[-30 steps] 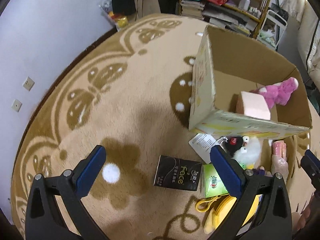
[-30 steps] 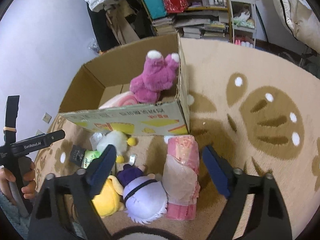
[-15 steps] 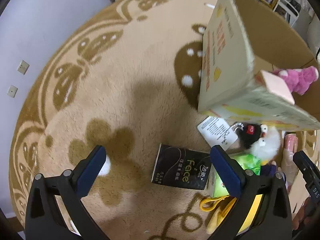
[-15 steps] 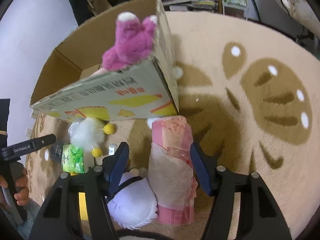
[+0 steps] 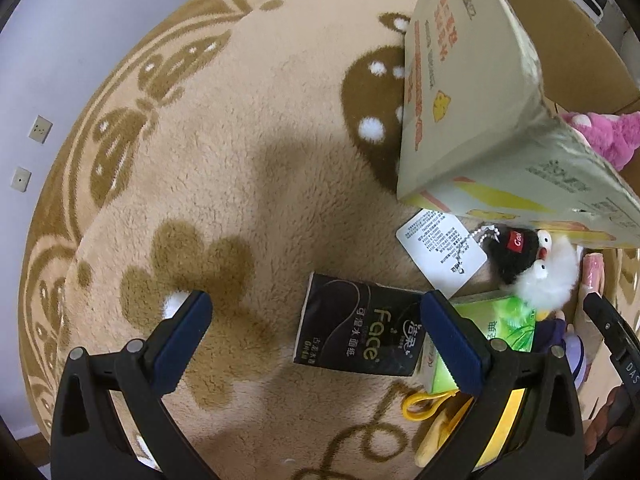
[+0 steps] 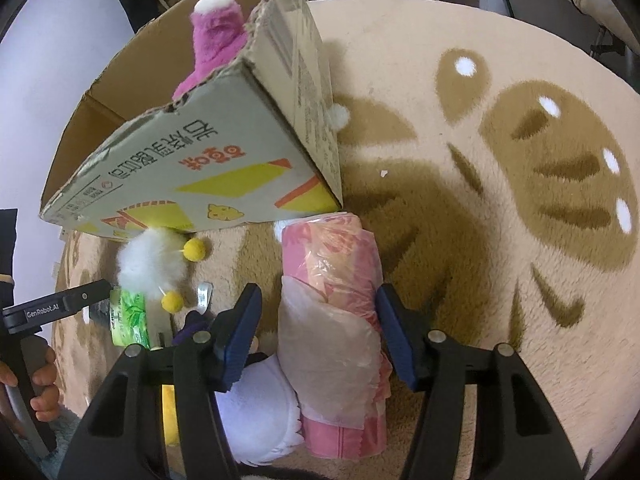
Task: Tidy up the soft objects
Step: 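Lower the right tool onto the pink-wrapped roll while the left tool approaches the black tissue pack, then grasp the pink roll with the right tool while the left tool grasps the black tissue pack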
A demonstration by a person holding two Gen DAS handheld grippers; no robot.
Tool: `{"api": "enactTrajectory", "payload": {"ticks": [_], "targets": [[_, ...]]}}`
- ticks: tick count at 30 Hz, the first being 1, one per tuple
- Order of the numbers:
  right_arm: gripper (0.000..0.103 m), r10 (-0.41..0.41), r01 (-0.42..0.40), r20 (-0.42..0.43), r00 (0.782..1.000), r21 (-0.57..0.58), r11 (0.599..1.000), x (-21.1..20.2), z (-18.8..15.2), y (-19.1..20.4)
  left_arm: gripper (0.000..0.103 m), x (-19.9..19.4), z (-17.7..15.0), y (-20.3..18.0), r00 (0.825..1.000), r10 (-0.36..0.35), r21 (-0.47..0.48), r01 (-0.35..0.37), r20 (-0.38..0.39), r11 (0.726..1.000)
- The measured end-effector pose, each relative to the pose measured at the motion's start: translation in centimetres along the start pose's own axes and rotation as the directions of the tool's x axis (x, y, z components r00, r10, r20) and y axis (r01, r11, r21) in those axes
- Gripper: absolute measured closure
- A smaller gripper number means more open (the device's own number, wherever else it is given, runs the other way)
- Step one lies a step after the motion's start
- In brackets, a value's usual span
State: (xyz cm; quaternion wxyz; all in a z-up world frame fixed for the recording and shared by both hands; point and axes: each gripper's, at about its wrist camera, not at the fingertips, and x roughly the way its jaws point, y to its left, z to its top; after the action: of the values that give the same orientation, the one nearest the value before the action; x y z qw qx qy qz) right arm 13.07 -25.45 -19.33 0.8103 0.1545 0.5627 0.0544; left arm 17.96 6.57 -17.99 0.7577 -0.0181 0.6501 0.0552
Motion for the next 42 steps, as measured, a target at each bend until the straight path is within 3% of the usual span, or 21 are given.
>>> {"api": "enactTrajectory", "payload": {"ticks": [30, 36, 38, 42], "targets": [[0.042, -0.062, 0.062, -0.012, 0.998, -0.039, 0.997, 1.9, -0.6, 2.7, 0.001, 0.9, -0.7, -1.4, 1.000, -0.005, 0.030, 0.006, -0.016, 1.000], [0.042, -0.066, 0.065, -0.018, 0.998, -0.042, 0.997, 2.5, -0.6, 2.3, 0.012, 1.8, -0.8, -2.4, 0.999, -0.008, 0.047, 0.010, -0.040, 0.999], [0.053, -0.085, 0.084, -0.007, 0.996, -0.040, 0.996, 2.5, -0.7, 2.3, 0.014, 1.8, -0.8, -2.7, 1.000, 0.002, 0.051, 0.000, -0.031, 0.999], [0.055, -0.088, 0.089, 0.004, 0.996, -0.031, 0.996, 2.5, -0.7, 2.0, 0.023, 1.8, -0.8, -3.0, 1.000, -0.001, 0.051, 0.003, -0.028, 0.999]]}}
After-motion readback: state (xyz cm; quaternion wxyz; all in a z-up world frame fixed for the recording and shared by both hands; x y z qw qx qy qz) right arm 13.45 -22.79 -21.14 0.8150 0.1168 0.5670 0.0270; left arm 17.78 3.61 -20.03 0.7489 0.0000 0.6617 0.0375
